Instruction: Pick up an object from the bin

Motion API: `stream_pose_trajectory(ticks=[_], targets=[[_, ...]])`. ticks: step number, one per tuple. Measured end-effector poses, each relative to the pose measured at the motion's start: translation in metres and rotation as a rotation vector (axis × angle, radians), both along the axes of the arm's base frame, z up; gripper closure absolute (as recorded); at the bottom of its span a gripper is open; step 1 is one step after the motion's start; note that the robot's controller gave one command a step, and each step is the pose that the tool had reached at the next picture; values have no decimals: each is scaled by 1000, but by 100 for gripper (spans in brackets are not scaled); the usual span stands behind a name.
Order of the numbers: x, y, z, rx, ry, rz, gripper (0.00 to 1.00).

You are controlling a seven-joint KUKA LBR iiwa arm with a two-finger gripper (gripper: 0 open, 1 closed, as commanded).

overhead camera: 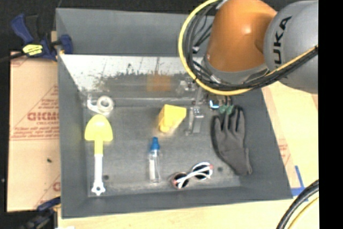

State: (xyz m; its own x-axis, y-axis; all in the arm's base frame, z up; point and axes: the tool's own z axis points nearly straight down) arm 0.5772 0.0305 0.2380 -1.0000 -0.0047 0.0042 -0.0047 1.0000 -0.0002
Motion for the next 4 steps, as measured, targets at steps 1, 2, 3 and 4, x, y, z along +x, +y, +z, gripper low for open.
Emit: stream_pose_trajectory(ticks=[1,2,3,4], targets=[[1,0,5,1,-9,-1,0],[29,-11,-100,0,-10,177,0],[45,-14,-95,0,-12,295,0],[65,-21,-128,-1,-16,383,0]])
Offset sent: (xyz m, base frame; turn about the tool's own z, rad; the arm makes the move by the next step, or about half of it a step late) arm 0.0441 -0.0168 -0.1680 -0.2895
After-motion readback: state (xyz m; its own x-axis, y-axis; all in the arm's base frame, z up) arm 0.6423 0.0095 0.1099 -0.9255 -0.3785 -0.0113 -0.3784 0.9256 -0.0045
